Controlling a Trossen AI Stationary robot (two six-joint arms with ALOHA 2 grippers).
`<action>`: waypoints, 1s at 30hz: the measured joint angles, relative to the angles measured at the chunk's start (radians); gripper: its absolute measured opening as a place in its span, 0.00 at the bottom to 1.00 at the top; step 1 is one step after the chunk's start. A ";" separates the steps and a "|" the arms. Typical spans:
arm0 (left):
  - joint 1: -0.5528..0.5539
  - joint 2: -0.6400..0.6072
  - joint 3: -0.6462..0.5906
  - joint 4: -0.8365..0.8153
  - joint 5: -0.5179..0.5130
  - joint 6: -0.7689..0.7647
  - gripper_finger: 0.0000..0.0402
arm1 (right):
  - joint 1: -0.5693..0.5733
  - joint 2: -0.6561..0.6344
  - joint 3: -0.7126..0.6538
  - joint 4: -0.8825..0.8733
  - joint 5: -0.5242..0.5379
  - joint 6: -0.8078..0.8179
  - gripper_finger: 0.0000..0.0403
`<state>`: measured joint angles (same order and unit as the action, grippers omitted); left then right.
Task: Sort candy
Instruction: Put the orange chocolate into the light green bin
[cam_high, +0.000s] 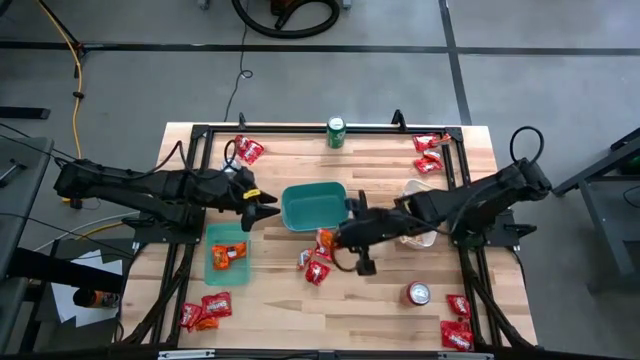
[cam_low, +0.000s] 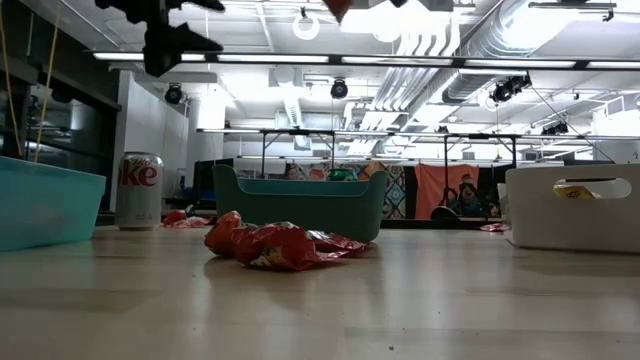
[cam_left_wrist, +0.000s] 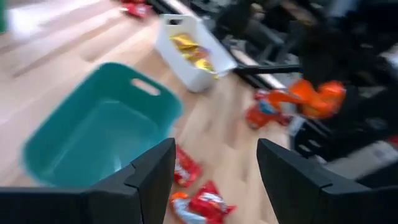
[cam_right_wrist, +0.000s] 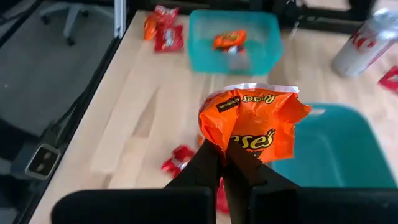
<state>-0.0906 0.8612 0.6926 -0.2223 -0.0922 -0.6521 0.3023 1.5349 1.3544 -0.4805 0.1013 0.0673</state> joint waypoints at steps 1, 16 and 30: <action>-0.001 -0.002 0.000 0.016 0.033 0.000 0.53 | -0.010 0.001 0.000 0.022 0.000 -0.013 0.01; -0.184 0.123 0.000 0.475 -0.051 0.311 0.53 | -0.072 0.011 0.000 0.243 -0.117 -0.050 0.01; -0.205 0.292 0.000 0.601 -0.041 0.464 0.53 | -0.070 0.011 0.000 0.269 -0.235 -0.050 0.01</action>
<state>-0.2961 1.1528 0.6926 0.3789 -0.1336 -0.1885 0.2325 1.5459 1.3544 -0.2117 -0.1336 0.0177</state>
